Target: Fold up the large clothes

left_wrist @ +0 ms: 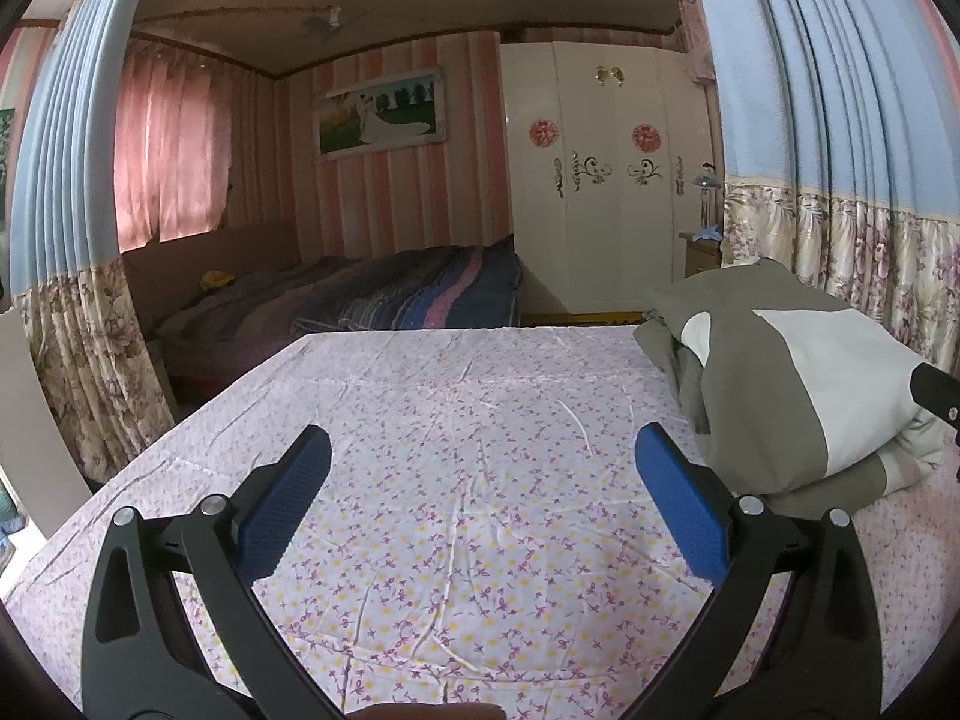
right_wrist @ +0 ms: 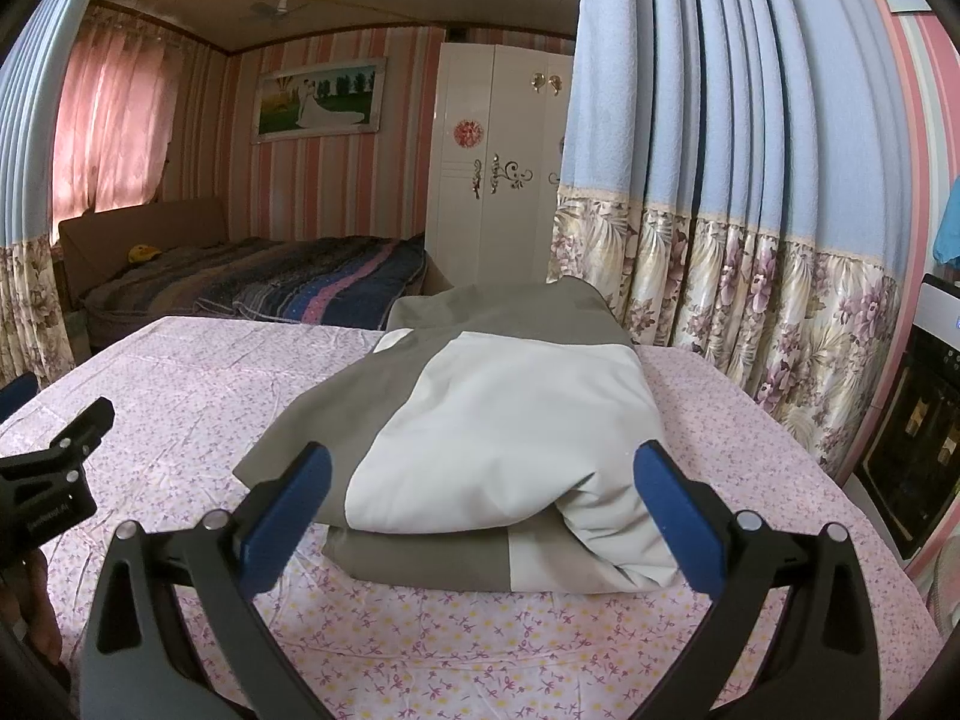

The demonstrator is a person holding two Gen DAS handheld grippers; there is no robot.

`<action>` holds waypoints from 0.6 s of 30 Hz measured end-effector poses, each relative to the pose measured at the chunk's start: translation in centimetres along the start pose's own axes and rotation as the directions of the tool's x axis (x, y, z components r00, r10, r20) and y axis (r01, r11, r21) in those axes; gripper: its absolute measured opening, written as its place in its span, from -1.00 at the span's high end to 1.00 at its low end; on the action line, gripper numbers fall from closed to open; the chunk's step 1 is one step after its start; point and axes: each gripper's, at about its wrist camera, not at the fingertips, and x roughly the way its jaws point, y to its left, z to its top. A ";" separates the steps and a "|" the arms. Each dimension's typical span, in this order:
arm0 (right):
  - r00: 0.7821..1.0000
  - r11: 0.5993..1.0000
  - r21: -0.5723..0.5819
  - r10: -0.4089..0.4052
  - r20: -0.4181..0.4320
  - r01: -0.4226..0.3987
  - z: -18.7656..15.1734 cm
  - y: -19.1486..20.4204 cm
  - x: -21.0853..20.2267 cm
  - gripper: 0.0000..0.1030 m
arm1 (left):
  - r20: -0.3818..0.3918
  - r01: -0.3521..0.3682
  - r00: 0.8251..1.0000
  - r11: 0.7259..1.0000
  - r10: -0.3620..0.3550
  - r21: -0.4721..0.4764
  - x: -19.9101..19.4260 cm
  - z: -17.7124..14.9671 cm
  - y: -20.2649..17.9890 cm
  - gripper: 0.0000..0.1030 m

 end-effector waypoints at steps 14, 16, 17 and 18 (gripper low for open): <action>1.000 1.000 -0.004 0.001 0.001 -0.001 0.0 -0.1 0.1 -0.96 | 0.014 -0.013 1.000 1.000 0.012 0.021 0.1 0.1 -0.4 -0.94; 1.000 1.000 -0.006 0.002 0.000 -0.002 0.0 -0.3 0.1 -0.96 | 0.014 -0.012 1.000 1.000 0.012 0.020 0.0 0.1 -0.4 -0.94; 1.000 1.000 -0.006 0.001 -0.001 -0.001 0.1 -0.4 0.1 -0.96 | 0.013 -0.010 1.000 1.000 0.010 0.019 0.0 0.1 -0.4 -0.94; 1.000 1.000 -0.005 0.002 0.001 -0.002 0.0 -0.3 0.1 -0.96 | 0.012 -0.010 1.000 1.000 0.009 0.018 0.0 0.1 -0.4 -0.94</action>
